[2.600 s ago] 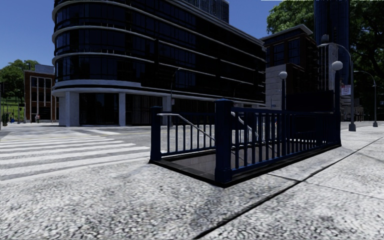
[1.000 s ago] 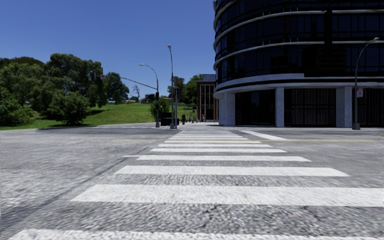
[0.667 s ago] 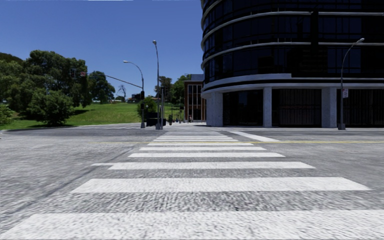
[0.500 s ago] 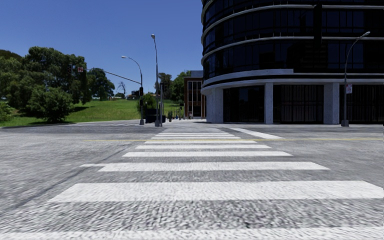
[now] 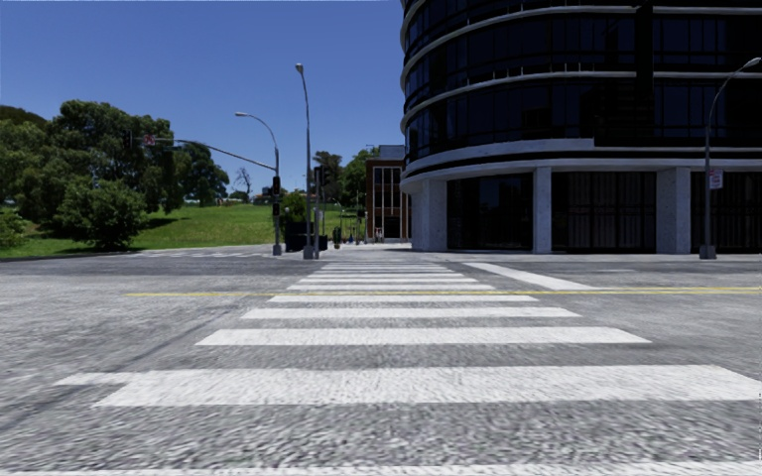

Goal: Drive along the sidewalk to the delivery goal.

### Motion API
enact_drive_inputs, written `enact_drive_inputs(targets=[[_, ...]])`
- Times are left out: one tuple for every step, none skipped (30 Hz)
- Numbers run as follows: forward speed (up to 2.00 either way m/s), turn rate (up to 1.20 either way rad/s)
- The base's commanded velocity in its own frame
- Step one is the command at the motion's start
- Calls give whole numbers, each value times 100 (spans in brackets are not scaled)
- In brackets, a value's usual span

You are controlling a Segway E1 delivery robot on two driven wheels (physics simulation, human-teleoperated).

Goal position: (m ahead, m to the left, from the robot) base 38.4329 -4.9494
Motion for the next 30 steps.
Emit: enact_drive_inputs(targets=[[200,0],[200,0],[200,0],[200,0],[200,0],[200,0],[200,0],[200,0],[200,0],[200,0],[200,0],[200,0],[200,0],[200,0],[200,0],[200,0],[200,0],[200,0],[200,0],[200,0],[200,0],[200,0],[200,0],[200,0],[200,0],[200,0],[200,0],[200,0],[200,0],[200,0]])
